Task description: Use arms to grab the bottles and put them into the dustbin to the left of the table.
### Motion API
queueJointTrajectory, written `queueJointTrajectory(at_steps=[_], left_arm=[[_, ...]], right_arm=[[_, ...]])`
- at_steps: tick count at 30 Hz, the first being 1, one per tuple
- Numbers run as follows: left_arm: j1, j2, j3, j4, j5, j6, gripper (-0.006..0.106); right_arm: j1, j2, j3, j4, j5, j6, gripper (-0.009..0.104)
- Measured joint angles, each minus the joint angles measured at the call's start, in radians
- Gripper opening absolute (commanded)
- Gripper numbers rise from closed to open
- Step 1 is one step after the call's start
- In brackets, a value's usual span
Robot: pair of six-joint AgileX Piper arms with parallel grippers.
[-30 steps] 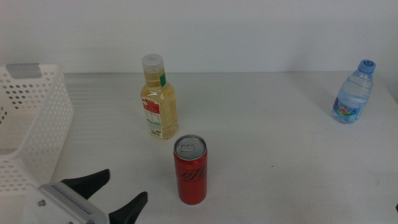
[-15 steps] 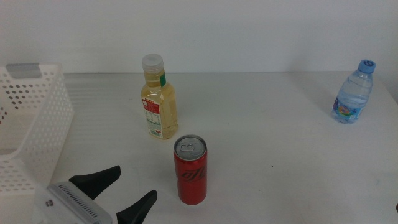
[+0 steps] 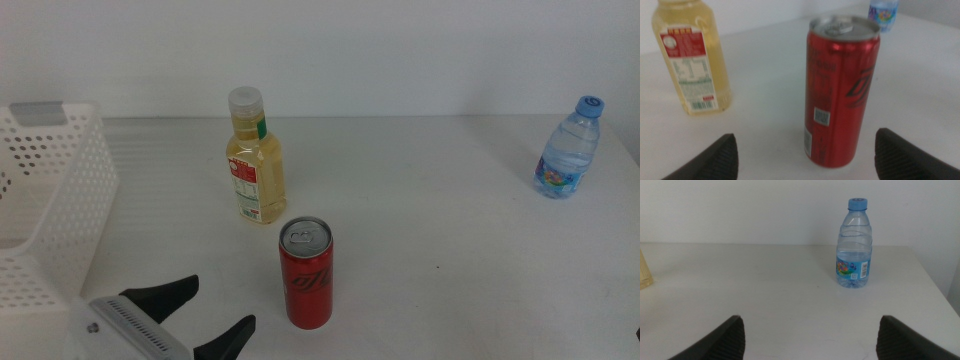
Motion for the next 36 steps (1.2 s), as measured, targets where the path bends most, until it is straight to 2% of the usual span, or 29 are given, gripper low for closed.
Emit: queueJointTrajectory(at_steps=[4,14,30,36], left_arm=[[0.000,0.056,-0.001,0.001,0.000,-0.001,0.090],[0.000,0.173,-0.014,0.104,-0.003,0.030,0.090],[0.000,0.261,-0.204,0.101,-0.004,0.014,0.090],[0.000,0.334,-0.271,0.135,-0.004,-0.004,0.090]], right_arm=[[0.000,0.000,0.000,0.000,0.000,0.000,0.072],[0.000,0.000,0.000,0.000,0.000,0.000,0.072],[0.000,0.000,0.000,0.000,0.000,0.000,0.072],[0.000,0.000,0.000,0.000,0.000,0.000,0.072]])
